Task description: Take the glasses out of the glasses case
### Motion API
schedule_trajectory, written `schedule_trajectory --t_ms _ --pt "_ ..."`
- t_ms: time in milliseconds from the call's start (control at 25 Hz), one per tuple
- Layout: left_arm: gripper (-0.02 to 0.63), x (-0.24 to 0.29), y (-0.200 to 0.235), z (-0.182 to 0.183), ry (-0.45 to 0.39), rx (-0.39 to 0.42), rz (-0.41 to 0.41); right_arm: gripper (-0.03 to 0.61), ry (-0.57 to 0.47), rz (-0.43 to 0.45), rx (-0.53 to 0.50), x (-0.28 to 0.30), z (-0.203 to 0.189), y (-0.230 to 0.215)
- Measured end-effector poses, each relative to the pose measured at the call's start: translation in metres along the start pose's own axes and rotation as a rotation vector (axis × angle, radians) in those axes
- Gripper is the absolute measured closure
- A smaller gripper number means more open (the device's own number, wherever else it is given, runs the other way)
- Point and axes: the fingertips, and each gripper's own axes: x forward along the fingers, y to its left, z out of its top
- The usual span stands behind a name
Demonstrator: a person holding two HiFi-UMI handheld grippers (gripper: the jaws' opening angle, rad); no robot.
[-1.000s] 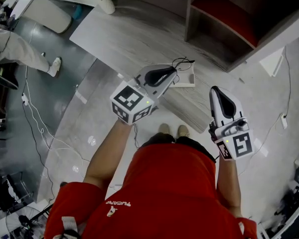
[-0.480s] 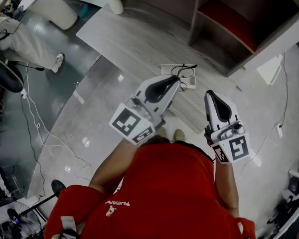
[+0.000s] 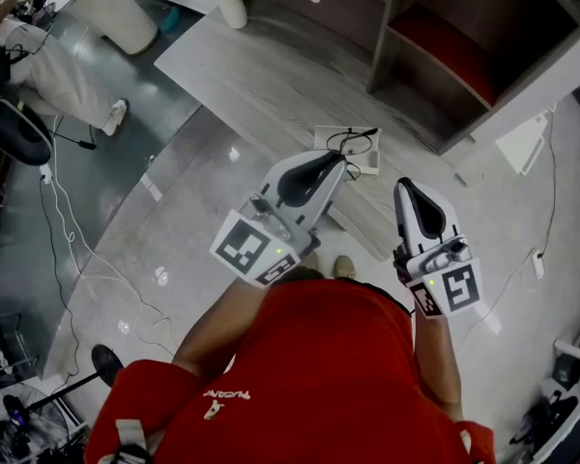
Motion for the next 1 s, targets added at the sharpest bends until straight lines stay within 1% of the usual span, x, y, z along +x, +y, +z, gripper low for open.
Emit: schedule_trajectory --t_ms 400,1000 --pt "0.586 -0.0004 0.0004 0.0023 0.010 0.018 0.012 0.574 0.008 0.032 -0.002 0.0050 -0.0015 0.0044" --pt "0.588 0.0042 -0.0014 -0.0032 0.023 0.017 0.000 0.574 0.014 0.026 0.001 0.0023 -0.0051 -0.0002"
